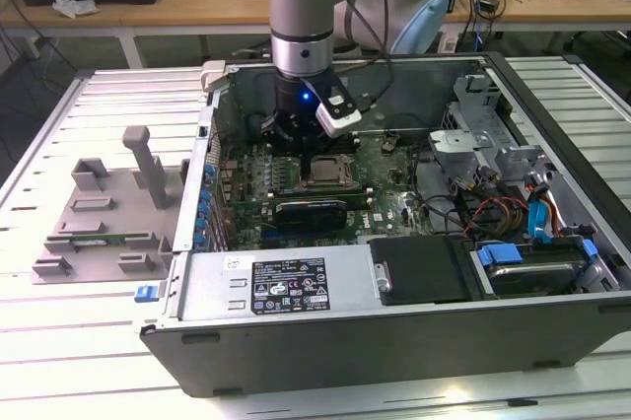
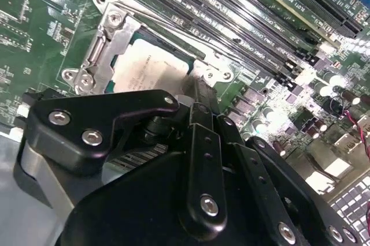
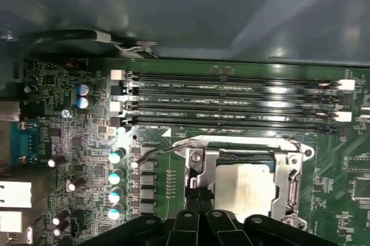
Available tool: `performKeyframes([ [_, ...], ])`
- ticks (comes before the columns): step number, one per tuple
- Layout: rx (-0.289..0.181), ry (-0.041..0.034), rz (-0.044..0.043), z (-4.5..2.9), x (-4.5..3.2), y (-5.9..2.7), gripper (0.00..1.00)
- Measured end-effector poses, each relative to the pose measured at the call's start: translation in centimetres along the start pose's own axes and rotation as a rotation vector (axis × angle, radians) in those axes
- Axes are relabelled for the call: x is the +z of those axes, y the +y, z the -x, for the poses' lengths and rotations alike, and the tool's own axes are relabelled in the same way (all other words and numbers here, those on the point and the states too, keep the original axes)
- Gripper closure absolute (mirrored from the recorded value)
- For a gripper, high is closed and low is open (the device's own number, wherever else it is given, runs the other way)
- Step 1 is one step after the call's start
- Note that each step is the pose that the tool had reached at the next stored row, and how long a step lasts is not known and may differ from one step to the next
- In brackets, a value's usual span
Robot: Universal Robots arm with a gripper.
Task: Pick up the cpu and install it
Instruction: 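Close the cpu cover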
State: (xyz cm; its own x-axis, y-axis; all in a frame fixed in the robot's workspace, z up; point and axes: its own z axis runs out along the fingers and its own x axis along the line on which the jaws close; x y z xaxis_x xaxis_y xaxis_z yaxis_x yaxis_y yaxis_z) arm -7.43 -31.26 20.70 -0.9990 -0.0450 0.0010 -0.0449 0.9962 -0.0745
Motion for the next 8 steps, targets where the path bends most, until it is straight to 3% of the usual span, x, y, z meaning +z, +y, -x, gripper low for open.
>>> performKeyframes([
  [8, -0.002, -0.0002, 0.0007, 0.17, 0.24, 0.01, 0.89],
])
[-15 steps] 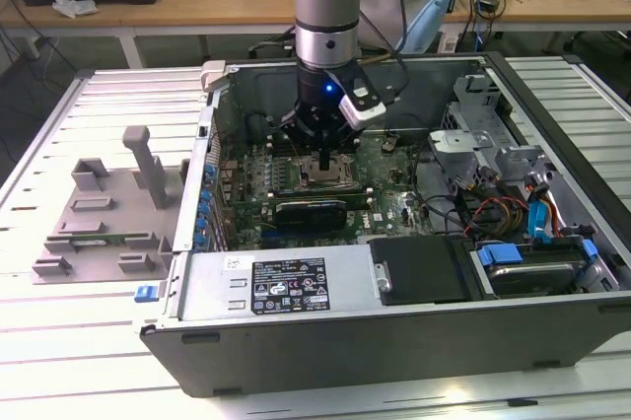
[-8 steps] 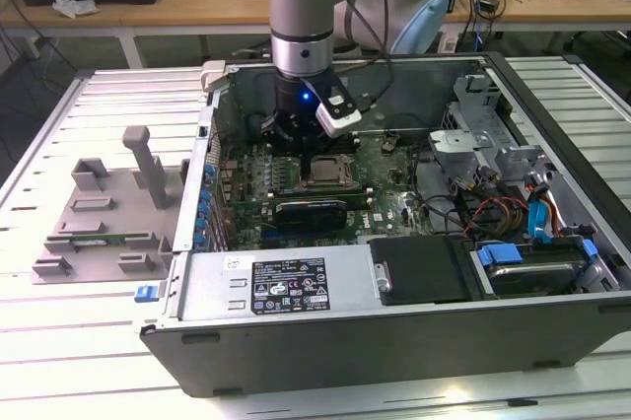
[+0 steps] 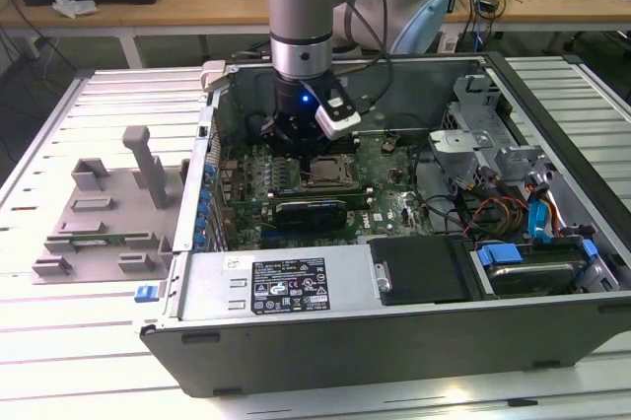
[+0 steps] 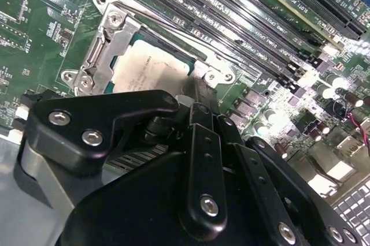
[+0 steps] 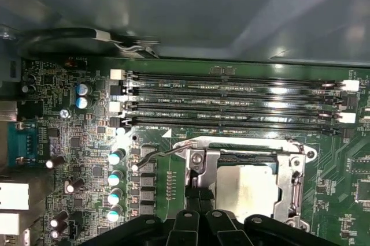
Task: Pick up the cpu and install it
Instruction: 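Close the cpu cover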
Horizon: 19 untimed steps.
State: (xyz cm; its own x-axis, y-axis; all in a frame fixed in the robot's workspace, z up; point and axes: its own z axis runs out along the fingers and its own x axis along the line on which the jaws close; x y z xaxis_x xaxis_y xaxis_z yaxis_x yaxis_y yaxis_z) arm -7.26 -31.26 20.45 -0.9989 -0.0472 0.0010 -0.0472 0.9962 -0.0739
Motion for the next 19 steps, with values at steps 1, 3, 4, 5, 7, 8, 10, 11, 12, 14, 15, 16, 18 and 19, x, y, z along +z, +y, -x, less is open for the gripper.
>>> performKeyframes([
  [1, 0.000, 0.0001, -0.0001, 0.06, 0.00, 0.00, 0.89],
  [3, 0.000, 0.0000, -0.0001, 0.18, 0.00, -0.01, 0.89],
  [4, 0.000, 0.0000, -0.0001, 0.29, 0.00, -0.01, 0.89],
  [5, 0.000, 0.0000, 0.0000, 0.47, 0.00, -0.02, 0.89],
  [7, 0.000, 0.0002, -0.0001, 0.62, 0.00, -0.03, 0.89],
  [8, 0.000, -0.0003, 0.0001, 0.72, 0.01, -0.03, 0.89],
  [10, 0.000, -0.0001, -0.0001, 0.90, 0.00, -0.04, 0.89],
  [11, 0.000, -0.0001, -0.0001, 0.92, 0.00, -0.05, 0.89],
  [12, 0.000, -0.0001, 0.0000, 0.92, 0.00, -0.05, 0.89],
  [14, 0.000, 0.0001, -0.0002, 0.93, -0.01, -0.04, 0.89],
  [15, 0.000, -0.0001, 0.0000, 0.94, -0.04, -0.04, 0.89],
  [16, 0.000, -0.0001, 0.0001, 0.94, -0.20, -0.05, 0.89],
  [18, 0.000, 0.0000, -0.0001, 0.93, -0.52, -0.08, 0.89],
  [19, 0.000, 0.0000, -0.0001, 0.93, -0.75, -0.10, 0.89],
])
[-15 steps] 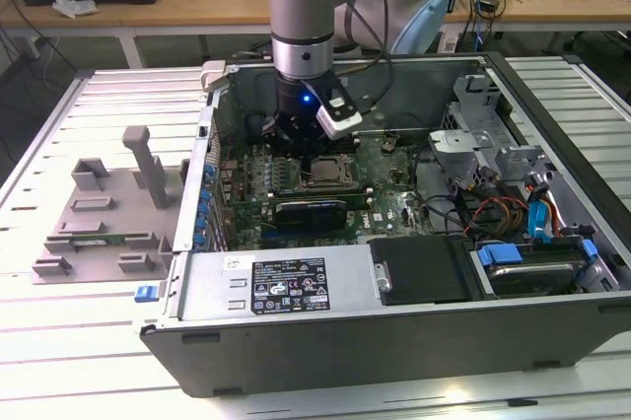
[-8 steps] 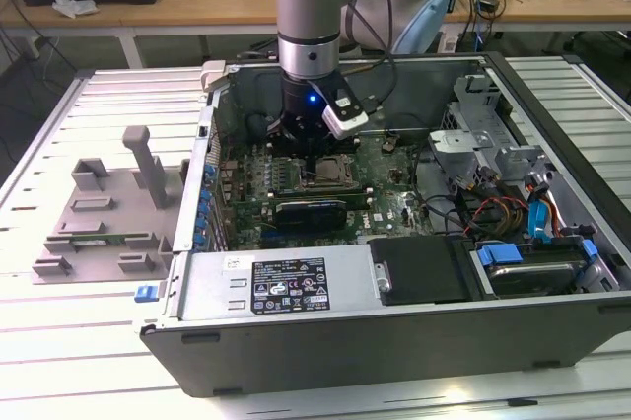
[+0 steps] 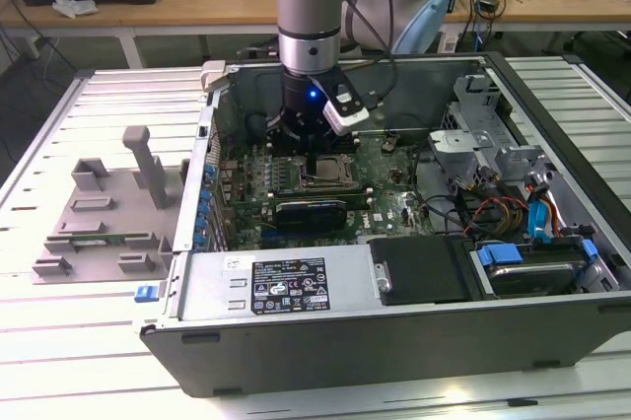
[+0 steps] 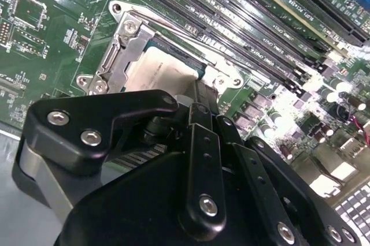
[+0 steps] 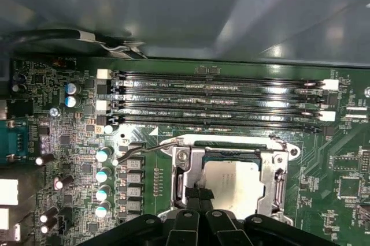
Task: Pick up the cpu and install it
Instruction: 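Close the cpu cover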
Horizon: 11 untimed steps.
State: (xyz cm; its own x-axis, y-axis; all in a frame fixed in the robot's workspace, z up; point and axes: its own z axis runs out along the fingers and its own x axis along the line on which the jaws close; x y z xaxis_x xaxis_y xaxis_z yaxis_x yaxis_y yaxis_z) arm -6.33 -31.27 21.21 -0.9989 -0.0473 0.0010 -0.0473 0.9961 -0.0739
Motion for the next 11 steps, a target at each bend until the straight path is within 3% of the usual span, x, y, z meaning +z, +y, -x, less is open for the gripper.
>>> performKeyframes([
  [7, 0.000, -0.0010, 0.0001, 0.01, -1.59, -0.11, 0.89],
  [9, 0.001, -0.0156, -0.0008, -0.13, -1.60, -0.11, 0.89],
  [10, 0.002, -0.0347, -0.0018, -0.25, -1.60, -0.11, 0.89],
  [11, 0.003, -0.0468, -0.0020, -0.26, -1.57, -0.10, 0.89],
])
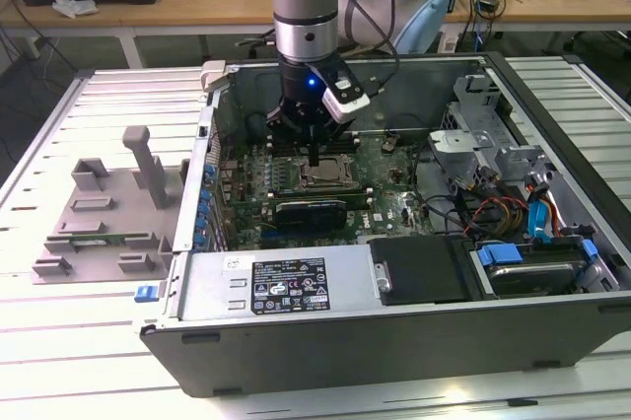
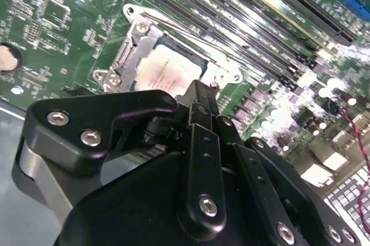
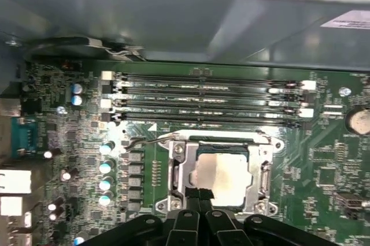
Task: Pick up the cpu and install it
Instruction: 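Close the cpu cover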
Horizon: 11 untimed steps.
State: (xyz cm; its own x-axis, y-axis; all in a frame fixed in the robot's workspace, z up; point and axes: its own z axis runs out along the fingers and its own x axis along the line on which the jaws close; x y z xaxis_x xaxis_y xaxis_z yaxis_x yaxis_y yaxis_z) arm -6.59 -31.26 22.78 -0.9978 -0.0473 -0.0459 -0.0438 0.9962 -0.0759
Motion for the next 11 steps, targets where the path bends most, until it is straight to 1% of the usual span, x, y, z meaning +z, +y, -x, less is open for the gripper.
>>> performKeyframes([
  [1, 0.000, -0.0015, 0.0000, 0.05, 0.01, 0.00, 0.89],
  [3, 0.000, -0.0014, -0.0003, 0.43, 0.02, -0.02, 0.89],
  [7, 0.000, -0.0013, -0.0003, 1.59, 0.08, -0.07, 0.89],
  [9, 0.000, -0.0013, -0.0004, 1.68, 0.08, -0.08, 0.89],
  [10, 0.000, -0.0013, -0.0004, 1.69, -0.08, -0.09, 0.89],
  [11, 0.000, -0.0014, -0.0003, 1.71, -0.42, -0.11, 0.89],
])
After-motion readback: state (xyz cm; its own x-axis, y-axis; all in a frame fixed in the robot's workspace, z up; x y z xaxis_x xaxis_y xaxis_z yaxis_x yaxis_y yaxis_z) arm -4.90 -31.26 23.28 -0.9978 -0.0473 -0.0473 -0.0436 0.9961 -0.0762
